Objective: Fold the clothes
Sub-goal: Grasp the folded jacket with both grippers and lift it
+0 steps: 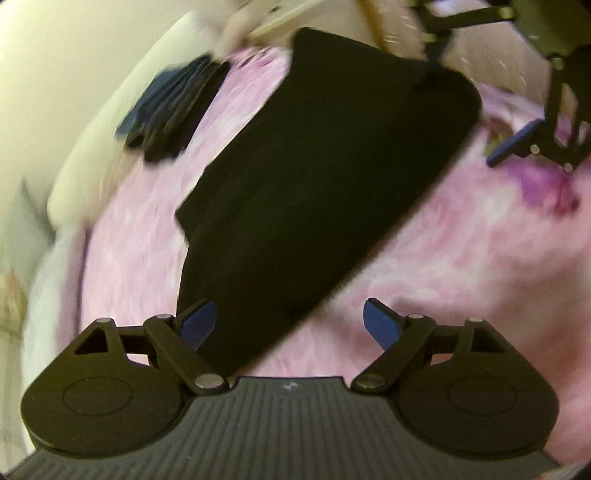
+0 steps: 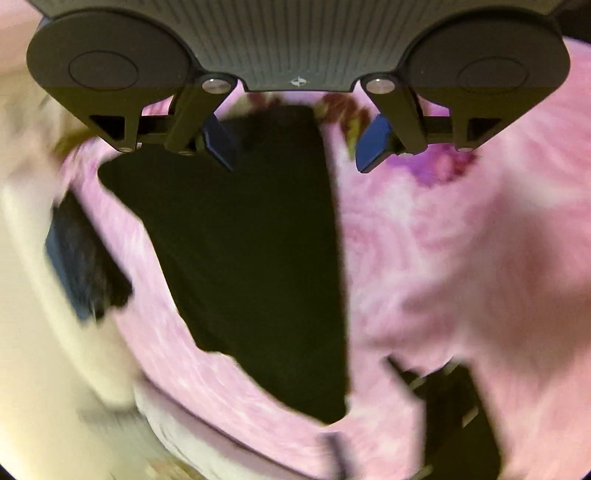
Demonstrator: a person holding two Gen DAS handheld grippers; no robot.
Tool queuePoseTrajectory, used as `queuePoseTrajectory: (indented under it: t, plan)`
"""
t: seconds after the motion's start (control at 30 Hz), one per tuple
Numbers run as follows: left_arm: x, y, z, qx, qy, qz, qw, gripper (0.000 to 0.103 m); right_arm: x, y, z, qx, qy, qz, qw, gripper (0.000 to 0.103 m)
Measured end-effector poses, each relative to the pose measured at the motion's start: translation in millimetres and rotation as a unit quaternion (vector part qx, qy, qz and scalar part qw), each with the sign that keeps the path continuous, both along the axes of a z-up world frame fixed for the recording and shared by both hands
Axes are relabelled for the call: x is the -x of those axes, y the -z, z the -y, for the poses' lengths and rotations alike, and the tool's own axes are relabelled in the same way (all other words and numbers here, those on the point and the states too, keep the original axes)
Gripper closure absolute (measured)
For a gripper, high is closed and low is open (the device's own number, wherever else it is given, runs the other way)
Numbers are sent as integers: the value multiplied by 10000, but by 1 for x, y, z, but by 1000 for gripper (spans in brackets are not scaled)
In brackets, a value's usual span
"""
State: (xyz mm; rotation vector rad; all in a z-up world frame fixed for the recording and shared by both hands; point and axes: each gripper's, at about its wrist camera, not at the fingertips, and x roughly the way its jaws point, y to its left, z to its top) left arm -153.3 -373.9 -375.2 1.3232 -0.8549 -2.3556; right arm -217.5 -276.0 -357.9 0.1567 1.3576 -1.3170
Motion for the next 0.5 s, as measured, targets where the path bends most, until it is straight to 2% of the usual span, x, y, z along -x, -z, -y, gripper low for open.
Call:
queuePoseTrajectory:
  t: [0.03, 0.07, 0.1, 0.13, 0.17, 0.2, 0.27, 0.33, 0.4, 0.47, 0.5]
  plan:
    - [2, 8, 2, 136, 188, 45, 9997, 18, -4, 15, 2, 65, -146, -259, 9995, 16]
    - [4, 16, 4, 234, 345, 85, 9991, 18, -8, 31, 3, 129, -291, -518, 9981, 13]
    - [6, 21, 5, 306, 465, 136, 9984, 18, -5, 28, 4, 184, -320, -524, 9979, 13]
    - [9, 25, 7, 385, 560, 189, 9975, 18, 0, 23, 4, 237, -324, -477, 9981, 18]
    - [11, 27, 8, 456, 658, 227, 9965, 18, 5, 17, 4, 290, -328, -429, 9981, 27]
    - [14, 28, 9, 544, 767, 245, 9953, 17, 10, 11, 5, 343, -332, -381, 9981, 56]
    - [22, 30, 10, 796, 1026, 245, 9912, 17, 20, -1, 5, 448, -340, -286, 9980, 57]
    - [30, 35, 13, 987, 1258, 324, 9866, 12, 30, -13, 6, 553, -348, -190, 9977, 66]
    - [41, 41, 19, 1143, 1416, 462, 9822, 11, 40, -24, 7, 659, -355, -95, 9971, 69]
    - [54, 41, 32, 1035, 1345, 481, 9843, 31, 48, -35, 9, 706, -333, -6, 9969, 69]
    - [60, 39, 39, 926, 1211, 467, 9872, 53, 50, -39, 10, 688, -301, 34, 9972, 69]
